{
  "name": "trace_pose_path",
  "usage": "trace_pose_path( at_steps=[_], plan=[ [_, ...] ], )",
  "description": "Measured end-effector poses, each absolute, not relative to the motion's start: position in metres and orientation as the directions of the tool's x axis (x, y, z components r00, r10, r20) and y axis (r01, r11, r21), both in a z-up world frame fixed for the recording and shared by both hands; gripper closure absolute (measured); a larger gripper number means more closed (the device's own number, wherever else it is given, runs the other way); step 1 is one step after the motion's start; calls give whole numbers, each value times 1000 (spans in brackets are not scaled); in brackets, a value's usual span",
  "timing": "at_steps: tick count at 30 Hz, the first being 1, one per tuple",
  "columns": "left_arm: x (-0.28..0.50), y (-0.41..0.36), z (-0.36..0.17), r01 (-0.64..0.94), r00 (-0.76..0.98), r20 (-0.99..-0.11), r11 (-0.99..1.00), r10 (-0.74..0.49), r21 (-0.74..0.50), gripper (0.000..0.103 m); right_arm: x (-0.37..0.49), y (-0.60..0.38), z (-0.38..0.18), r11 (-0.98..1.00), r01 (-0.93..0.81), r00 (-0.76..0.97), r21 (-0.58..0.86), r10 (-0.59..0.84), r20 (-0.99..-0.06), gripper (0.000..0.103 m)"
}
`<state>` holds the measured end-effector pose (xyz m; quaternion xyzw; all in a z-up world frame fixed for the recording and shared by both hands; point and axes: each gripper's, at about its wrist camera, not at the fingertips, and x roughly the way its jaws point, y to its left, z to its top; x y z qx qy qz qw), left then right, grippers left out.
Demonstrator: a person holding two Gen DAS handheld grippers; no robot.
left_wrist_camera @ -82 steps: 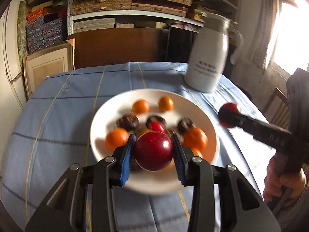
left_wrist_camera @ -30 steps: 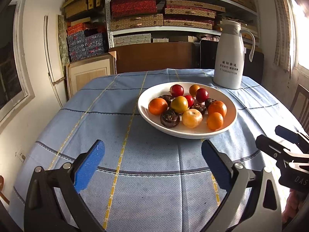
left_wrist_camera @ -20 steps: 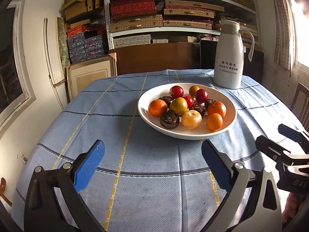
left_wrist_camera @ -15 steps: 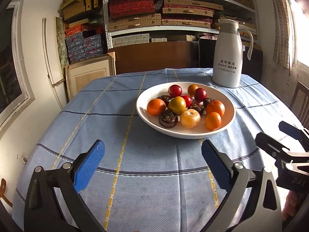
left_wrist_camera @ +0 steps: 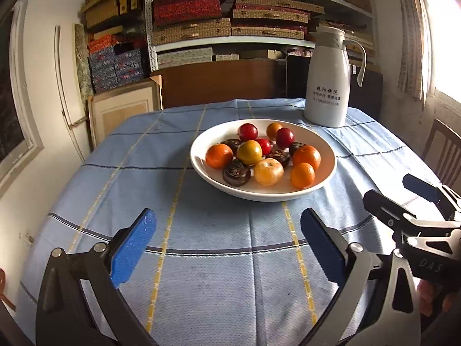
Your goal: Organize fruits
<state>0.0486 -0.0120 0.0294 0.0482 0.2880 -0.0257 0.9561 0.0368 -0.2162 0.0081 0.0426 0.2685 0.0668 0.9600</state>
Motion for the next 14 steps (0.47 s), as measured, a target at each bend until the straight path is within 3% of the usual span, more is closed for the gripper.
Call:
trace_pose_path(
  at_steps=[14],
  plan=[
    [45,-11,32,50,850,-527,994,11,101,5,37,-216,8,988,-101,847,120,149,-511,4]
  ],
)
